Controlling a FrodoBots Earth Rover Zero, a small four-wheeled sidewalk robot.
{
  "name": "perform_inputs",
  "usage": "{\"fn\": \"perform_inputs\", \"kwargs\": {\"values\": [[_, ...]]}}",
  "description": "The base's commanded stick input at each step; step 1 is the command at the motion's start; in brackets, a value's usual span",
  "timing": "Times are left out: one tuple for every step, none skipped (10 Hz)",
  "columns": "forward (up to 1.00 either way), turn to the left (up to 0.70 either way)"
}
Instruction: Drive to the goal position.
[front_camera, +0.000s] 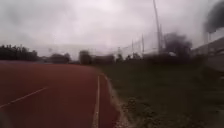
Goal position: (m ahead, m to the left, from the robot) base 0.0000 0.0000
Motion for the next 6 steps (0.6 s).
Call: {"fn": "perform_inputs", "kwargs": {"values": [[0.0,0.06],[0.0,0.45],[0.0,0.45],[0.0,0.45],[0.0,0.45],[0.0,0.45]]}}
